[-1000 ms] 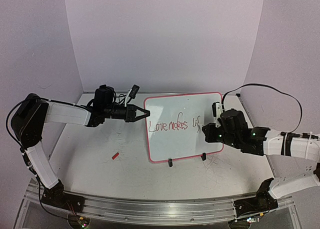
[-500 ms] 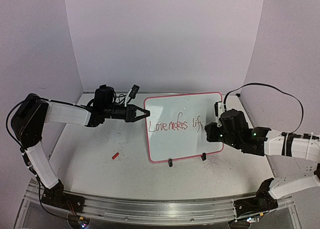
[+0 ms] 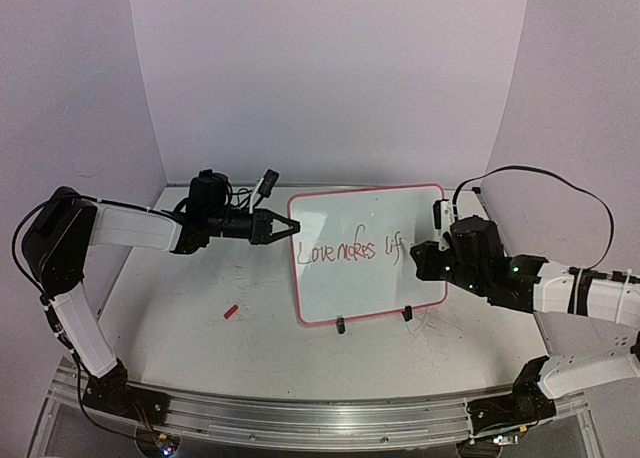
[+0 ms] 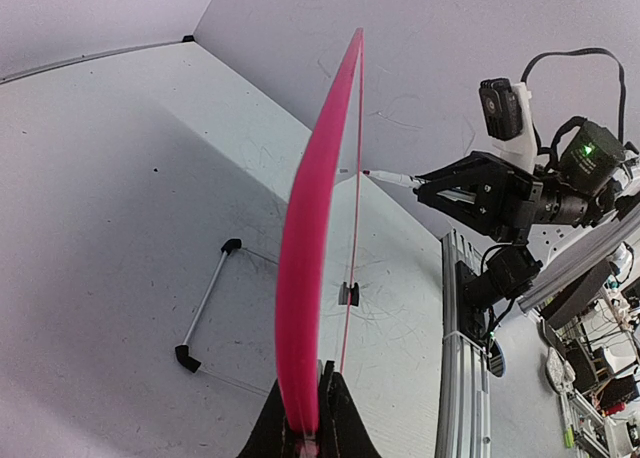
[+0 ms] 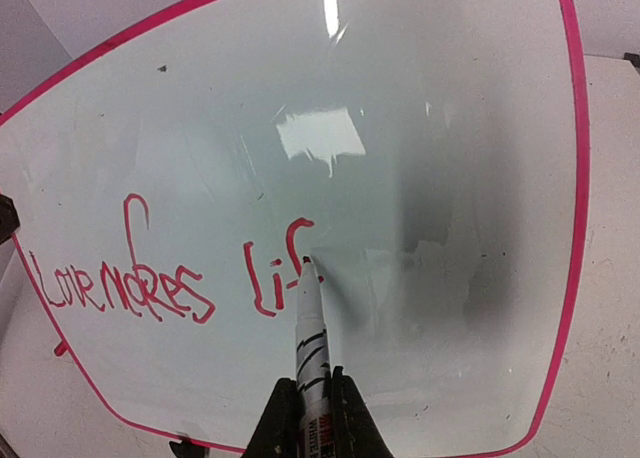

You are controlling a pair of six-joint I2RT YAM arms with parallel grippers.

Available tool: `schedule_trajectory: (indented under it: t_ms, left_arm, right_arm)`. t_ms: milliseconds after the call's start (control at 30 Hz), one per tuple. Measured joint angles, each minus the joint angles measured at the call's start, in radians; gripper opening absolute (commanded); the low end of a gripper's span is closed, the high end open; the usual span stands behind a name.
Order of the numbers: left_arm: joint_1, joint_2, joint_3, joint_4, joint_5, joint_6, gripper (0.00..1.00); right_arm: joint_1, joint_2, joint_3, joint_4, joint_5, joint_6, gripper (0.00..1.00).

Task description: Write a sentence on the whiteboard

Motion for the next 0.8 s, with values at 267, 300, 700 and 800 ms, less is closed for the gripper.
schedule_trajectory:
  t_ms: [267,300,700,800]
  left_arm:
    - [0.000,0.000,0.000,-0.001,0.000,0.000,0.00]
    - [0.000,0.000,0.001,-0.002,0.000,0.000,0.00]
    - [0.000,0.000,0.002,-0.005,0.001,0.006,0.00]
    - [0.000,0.000,0.002,-0.005,0.000,0.006,0.00]
  right_arm:
    - [0.000,0.000,0.000,-0.022,0.001,-0.003,0.00]
    - [0.000,0.000,-0.001,-0.025,0.001,-0.003,0.00]
    - [0.000,0.004,-0.014,-0.034,0.005,-0.003,0.00]
    - [0.000,0.014,-0.014,-0.034,0.014,0.001,0.00]
